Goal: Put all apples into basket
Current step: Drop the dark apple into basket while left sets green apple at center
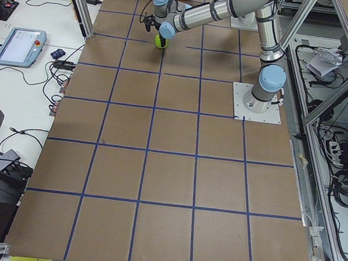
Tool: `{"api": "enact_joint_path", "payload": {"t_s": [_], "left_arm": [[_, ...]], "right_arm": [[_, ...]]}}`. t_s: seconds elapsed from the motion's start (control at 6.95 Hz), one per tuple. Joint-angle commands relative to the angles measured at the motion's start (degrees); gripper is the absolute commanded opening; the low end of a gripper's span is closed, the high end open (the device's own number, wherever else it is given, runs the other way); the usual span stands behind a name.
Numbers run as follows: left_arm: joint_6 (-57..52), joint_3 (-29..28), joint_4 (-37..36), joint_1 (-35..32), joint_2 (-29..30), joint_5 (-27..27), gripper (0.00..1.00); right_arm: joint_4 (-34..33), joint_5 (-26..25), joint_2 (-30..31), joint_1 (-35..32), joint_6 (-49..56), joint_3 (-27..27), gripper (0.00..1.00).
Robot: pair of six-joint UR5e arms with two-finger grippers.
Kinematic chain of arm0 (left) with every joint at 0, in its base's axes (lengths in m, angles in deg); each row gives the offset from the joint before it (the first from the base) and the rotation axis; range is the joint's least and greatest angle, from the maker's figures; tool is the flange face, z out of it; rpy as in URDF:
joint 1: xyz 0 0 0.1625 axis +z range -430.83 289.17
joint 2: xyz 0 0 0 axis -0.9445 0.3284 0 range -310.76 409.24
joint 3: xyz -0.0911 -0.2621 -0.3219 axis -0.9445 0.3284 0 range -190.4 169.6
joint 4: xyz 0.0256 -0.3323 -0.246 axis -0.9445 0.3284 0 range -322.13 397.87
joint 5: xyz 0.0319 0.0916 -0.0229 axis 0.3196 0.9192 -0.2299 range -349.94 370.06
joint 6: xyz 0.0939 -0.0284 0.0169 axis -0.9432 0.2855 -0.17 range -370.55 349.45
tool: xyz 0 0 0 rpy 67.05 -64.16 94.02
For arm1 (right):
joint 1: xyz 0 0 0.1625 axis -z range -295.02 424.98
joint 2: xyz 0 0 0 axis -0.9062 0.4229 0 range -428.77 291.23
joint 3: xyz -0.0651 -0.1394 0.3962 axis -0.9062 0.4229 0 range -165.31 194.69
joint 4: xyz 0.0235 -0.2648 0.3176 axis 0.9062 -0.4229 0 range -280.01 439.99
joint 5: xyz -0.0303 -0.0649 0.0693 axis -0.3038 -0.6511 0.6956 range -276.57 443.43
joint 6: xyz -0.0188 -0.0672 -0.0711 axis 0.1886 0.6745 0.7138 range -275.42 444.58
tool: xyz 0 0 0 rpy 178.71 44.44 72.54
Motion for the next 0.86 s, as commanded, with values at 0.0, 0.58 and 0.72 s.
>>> {"api": "enact_joint_path", "payload": {"t_s": [0.0,0.58,0.72], "left_arm": [[-2.1,-1.1,1.4,1.6,-3.5,0.0,1.00],[-29.8,-10.7,33.6,15.8,-18.3,5.7,1.00],[-32.2,-11.8,39.3,18.3,-23.5,6.1,1.00]], "right_arm": [[0.2,-0.2,1.7,0.0,0.3,-0.4,1.00],[8.8,1.4,9.7,-18.3,-14.1,2.0,1.00],[8.5,1.6,9.0,-25.9,-24.5,3.9,1.00]]}}
